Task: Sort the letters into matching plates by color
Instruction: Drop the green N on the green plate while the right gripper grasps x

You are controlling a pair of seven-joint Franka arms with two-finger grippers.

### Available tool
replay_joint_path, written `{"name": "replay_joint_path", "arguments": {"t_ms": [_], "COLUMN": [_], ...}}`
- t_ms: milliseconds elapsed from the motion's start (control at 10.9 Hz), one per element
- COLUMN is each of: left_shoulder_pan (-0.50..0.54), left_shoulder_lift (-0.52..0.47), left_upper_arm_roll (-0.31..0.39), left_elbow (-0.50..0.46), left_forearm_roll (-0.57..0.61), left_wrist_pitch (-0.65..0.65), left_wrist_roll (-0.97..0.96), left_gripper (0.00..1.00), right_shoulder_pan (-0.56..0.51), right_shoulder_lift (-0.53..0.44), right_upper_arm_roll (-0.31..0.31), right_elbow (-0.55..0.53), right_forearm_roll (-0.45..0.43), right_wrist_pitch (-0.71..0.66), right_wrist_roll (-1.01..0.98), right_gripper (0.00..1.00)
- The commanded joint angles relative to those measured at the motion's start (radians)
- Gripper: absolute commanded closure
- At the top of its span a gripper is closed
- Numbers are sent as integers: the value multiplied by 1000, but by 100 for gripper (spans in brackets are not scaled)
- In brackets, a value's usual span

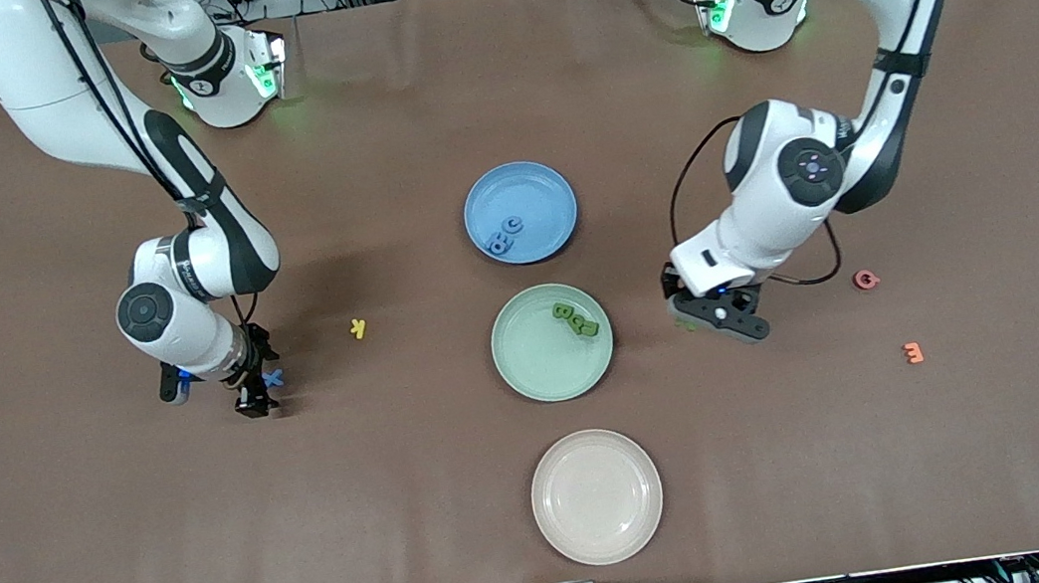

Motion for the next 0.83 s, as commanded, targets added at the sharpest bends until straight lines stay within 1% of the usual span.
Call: {"name": "replay_joint_path", "arguments": {"t_ms": [0,183,367,458,734], "left_shoulder_pan": [-133,-193,-222,-222,-239], "left_shoulder_lift": [94,151,210,239,305], "left_upper_arm_roll": [37,54,54,52,52], "left_elbow": [106,165,209,222,282], "left_forearm_roll": [-18,-17,-15,-15,-18], "left_wrist_pitch": [-9,-2,29,33,35], "left_wrist_roll": [-163,-259,-327,-332,-335], "left_gripper": [100,100,100,100,100], "right_shoulder_pan": [-8,-8,-8,-8,-13], "right_shoulder_lift": [-2,-1,4,4,1], "right_upper_arm_roll": [19,21,21,21,21], "right_elbow": [-10,-11,-11,-11,-15], "right_forearm_roll": [16,16,16,16,14], "right_wrist_pitch": [22,30,31,31,31], "right_wrist_roll": [-14,-19,-28,-31,-34], "right_gripper": [41,52,56,56,52]}}
